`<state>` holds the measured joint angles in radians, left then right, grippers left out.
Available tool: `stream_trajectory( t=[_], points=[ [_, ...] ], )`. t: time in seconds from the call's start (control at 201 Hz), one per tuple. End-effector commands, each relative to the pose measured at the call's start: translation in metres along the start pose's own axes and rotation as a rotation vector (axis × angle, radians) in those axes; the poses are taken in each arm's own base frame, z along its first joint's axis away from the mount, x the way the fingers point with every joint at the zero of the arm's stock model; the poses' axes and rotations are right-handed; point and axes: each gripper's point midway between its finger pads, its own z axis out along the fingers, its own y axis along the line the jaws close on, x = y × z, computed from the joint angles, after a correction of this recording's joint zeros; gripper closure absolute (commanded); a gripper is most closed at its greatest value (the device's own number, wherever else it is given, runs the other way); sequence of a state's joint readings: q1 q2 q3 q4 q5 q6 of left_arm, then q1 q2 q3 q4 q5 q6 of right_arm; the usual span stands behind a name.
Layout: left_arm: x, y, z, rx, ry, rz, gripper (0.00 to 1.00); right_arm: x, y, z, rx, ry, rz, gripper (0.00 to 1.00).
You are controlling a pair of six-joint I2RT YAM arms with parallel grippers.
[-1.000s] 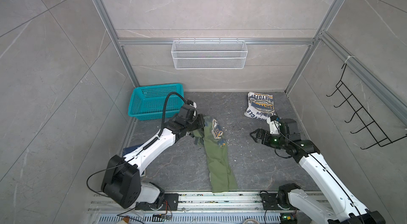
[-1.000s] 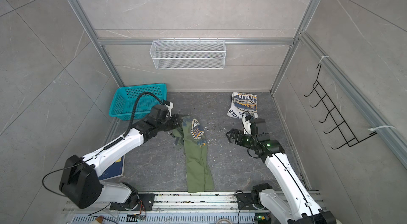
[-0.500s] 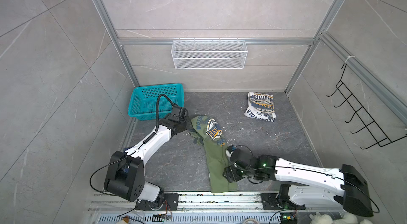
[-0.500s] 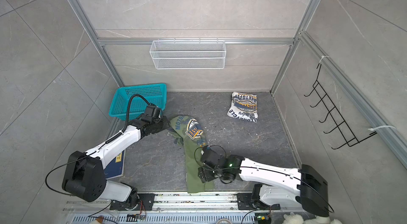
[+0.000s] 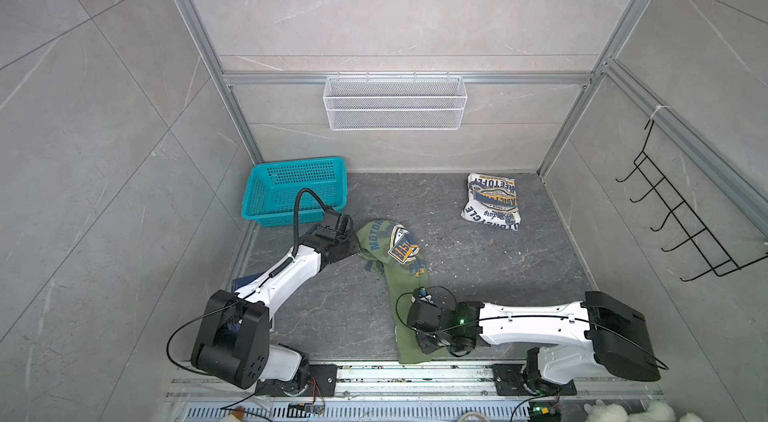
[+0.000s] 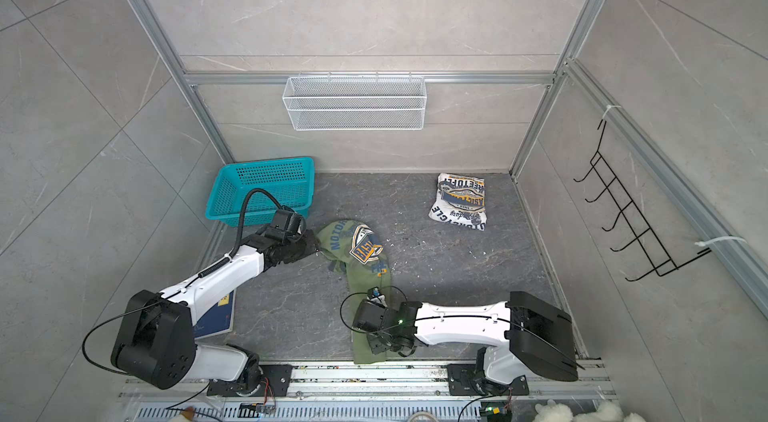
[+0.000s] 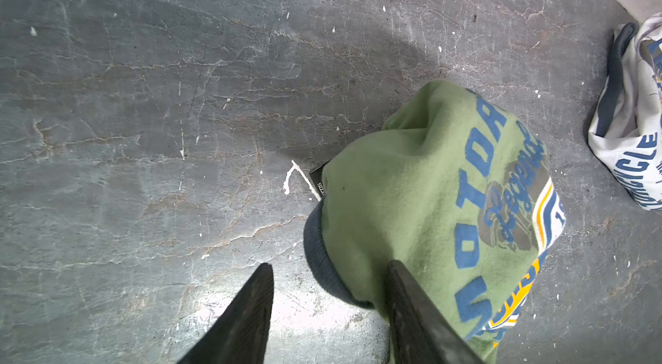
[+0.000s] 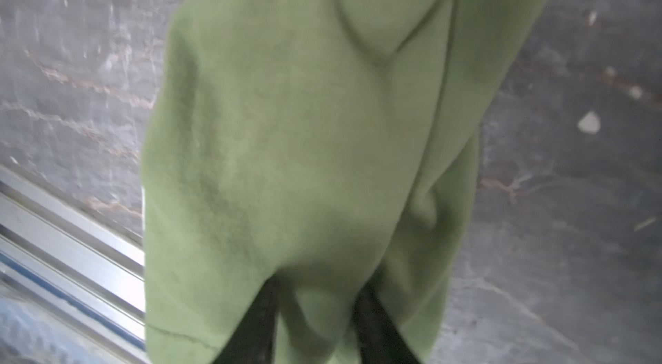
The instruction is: Fold and stack the tank tops
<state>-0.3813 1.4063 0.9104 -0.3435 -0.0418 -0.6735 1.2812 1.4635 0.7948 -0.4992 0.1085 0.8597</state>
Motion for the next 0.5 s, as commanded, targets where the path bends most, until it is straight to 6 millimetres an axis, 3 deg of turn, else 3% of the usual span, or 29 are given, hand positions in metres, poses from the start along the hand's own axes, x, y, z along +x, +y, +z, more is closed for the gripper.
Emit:
stream_trajectory(
  t=[0.0,0.095,0.169,0.328,0.403,0.493],
  points=[
    [-0.012,-0.010,-0.010,0.047,-0.047,0.018,0.46,-0.005,-0.002,0.000,0.034,-0.016,0.002,0.84],
    [-0.012,-0.009,-0.013,0.043,-0.052,0.028,0.45,-0.010,-0.014,-0.011,0.095,-0.047,-0.002,1.00],
    [-0.011,-0.008,-0.015,0.039,-0.050,0.037,0.45,-0.018,-0.032,-0.030,0.188,-0.089,-0.020,1.00],
    [-0.009,-0.004,-0.032,0.049,-0.079,0.051,0.44,-0.051,-0.087,-0.116,0.468,-0.271,-0.068,1.00],
    [-0.007,-0.011,-0.044,0.097,-0.092,0.068,0.44,-0.065,-0.111,-0.155,0.578,-0.329,-0.066,1.00],
    [-0.001,-0.021,-0.057,0.135,-0.104,0.103,0.44,-0.081,-0.132,-0.186,0.659,-0.381,-0.051,1.00]
  ],
)
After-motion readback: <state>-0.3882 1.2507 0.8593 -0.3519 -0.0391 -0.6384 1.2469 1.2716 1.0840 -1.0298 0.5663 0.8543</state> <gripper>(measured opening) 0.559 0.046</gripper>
